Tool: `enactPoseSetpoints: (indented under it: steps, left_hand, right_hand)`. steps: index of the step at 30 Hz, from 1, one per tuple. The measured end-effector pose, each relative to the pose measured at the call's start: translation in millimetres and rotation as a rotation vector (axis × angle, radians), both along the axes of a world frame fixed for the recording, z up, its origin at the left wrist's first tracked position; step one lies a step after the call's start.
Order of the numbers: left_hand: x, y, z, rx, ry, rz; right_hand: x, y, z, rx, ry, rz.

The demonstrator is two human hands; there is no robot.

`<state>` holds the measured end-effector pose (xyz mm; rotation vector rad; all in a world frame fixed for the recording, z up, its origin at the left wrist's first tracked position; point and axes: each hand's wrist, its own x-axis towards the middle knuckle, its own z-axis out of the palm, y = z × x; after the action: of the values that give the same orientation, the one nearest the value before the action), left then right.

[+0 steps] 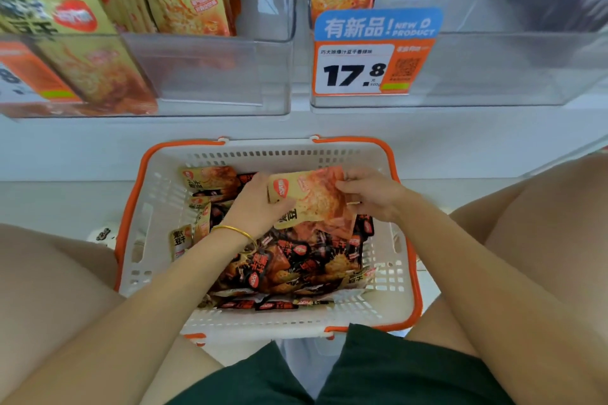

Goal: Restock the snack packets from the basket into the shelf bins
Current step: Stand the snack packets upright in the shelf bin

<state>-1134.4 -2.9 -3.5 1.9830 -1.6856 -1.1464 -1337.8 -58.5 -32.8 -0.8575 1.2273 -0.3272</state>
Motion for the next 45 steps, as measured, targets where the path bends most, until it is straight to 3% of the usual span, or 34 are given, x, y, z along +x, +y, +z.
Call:
enactPoseSetpoints:
  steps: [4,8,16,19,23,26,29,31,36,40,45]
  left_hand:
    - [7.4,0.2,13.7,-0.044,0.133,0.124]
    - [20.0,-3.5,36.4,-0.104,0.1,0.036]
    - [29.0,-1.5,118.1,-0.301,0.193,-0.05]
    - [37.1,3.0,147.3,-0.509,0.092,0.011]
    - [56.1,4.7,171.8,-1.012,-0.161,0.248]
    - [73.0,-10.9,171.4,-1.227,-0.471,0.291]
    - [82.3,-28.0,163.7,-1.187,-0.554,0.312]
    - [83.7,-34.2,156.0,-1.101,-0.592,0.31]
    - [86.0,-39.4,139.5,-1.007,-0.592,0.306]
    - [87.7,-42.9,136.5,-1.037,-0.601,0.315]
    - [85.4,-43.5,134.3,-1.063,-0.59,0.327]
  right_hand:
    - [4.8,8.5,6.2,0.031,-0.015,0.012]
    - [10.4,12.1,36.4,-0.365,0.218,0.241]
    - [37.2,30.1,127.3,-0.493,-0.069,0.425]
    - [43.7,29.3,164.5,-0.509,-0.194,0.384]
    - [59.7,19.8,219.4,-0.568,-0.302,0.256]
    - [87.3,0.5,253.0,-0.744,-0.159,0.102]
    - [123.1,-32.6,269.1,-1.027,0.1,-0.001]
    - [144.7,-56.9,261.0,-1.105,0.288,-0.03]
    - [175.5,-94.7,214.2,-0.922,0.501,0.073]
    - [176.3,-104.9,197.0,-0.912,0.785,0.19]
    - [180.8,-104.4,197.4,-0.815,0.811,0.32]
